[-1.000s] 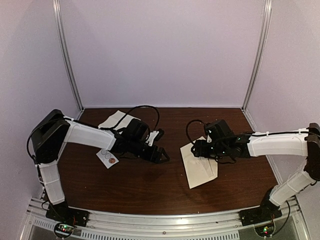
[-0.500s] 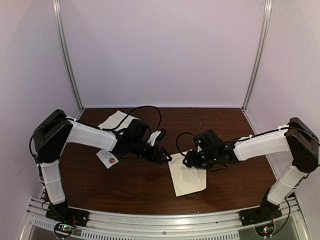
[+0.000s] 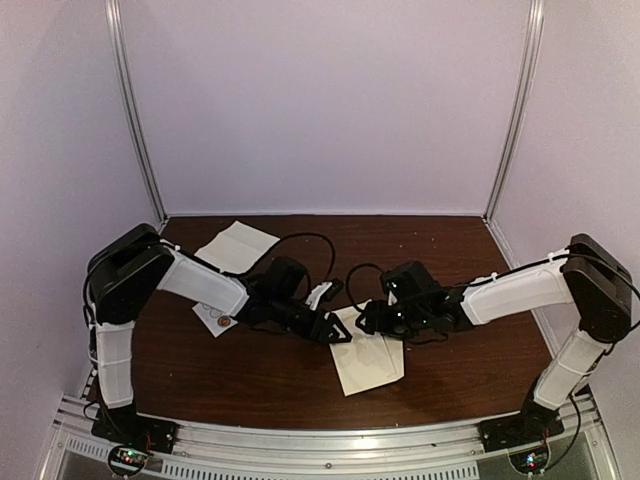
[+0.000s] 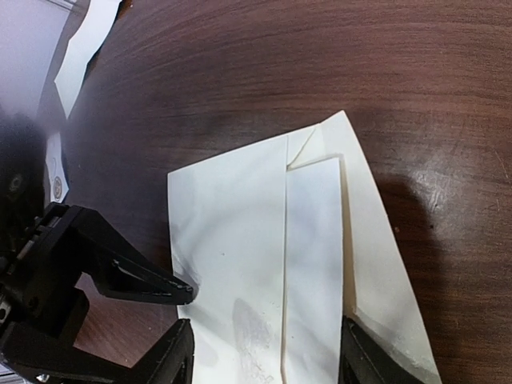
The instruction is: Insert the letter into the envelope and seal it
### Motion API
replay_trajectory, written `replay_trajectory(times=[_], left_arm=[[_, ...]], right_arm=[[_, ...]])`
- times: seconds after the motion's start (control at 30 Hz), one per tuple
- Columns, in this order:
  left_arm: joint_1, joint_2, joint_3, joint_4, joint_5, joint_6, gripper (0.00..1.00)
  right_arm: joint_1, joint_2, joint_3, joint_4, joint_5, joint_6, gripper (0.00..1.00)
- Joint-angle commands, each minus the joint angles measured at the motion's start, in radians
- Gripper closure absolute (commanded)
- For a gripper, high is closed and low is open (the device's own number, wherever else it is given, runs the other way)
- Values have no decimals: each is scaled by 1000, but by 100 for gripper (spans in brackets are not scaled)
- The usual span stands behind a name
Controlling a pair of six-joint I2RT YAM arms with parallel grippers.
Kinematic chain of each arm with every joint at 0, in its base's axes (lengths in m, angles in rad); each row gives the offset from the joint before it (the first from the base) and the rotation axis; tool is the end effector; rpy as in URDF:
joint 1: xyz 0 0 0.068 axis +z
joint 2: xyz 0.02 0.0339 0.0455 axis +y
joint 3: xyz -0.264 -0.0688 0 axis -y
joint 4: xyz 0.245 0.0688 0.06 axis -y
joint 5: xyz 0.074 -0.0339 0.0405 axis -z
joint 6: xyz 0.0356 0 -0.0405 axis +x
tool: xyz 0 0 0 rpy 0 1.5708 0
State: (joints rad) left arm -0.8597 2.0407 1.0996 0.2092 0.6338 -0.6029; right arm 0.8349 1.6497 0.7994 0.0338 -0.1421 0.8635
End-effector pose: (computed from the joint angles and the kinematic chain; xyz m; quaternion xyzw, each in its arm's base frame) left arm 0.2508 -0.3234 0.1176 0.2370 0.8444 -0.4703 0.0980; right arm 0.2126 0.2423 0.1525 -0.0129 0.9277 0.3194 0.1931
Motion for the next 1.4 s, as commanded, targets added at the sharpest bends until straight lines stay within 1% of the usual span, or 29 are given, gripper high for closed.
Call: replay_trajectory(times=[0.0, 0.13, 0.27, 0.4, 0.5, 0.57, 0.7, 0.77, 0.83, 0.9, 1.07, 1.2, 1.37], left_arm=[[-3, 37, 24, -10, -7, 29, 42], [-2, 71, 51, -85, -33, 46, 42], [-2, 82, 67, -153, -77, 71, 42], [-2, 81, 79, -184, -105, 84, 42], [-2, 77, 85, -185, -109, 91, 42], [-2, 67, 90, -179, -109, 103, 42], [-2, 6, 121, -173, -127, 144, 38], [-2, -43, 139, -187, -165, 170, 36], [-2, -100, 133, -195, -199, 179, 35], [-2, -155, 112, -194, -233, 167, 34], [-2, -241, -20, -131, -292, 39, 35], [-3, -257, -159, -19, -271, -87, 38], [-6, -254, -281, 112, -246, -188, 41]], right_arm=[[6, 6, 5, 32, -3, 7, 40], [5, -9, 9, 3, 7, -13, 37], [-5, -54, 31, -93, 69, -56, 32], [-33, -118, 39, -178, 125, -97, 29], [-50, -158, 39, -201, 129, -127, 29], [-51, -168, 43, -210, 120, -143, 31], [-52, -166, 47, -216, 105, -150, 40], [-52, -161, 45, -208, 87, -151, 45], [-51, -157, 42, -199, 65, -154, 46], [-51, -149, 41, -193, 44, -161, 49], [-52, -115, 34, -177, 2, -170, 52], [-52, -84, 34, -179, 6, -168, 52], [-53, -54, 24, -157, -3, -165, 53]])
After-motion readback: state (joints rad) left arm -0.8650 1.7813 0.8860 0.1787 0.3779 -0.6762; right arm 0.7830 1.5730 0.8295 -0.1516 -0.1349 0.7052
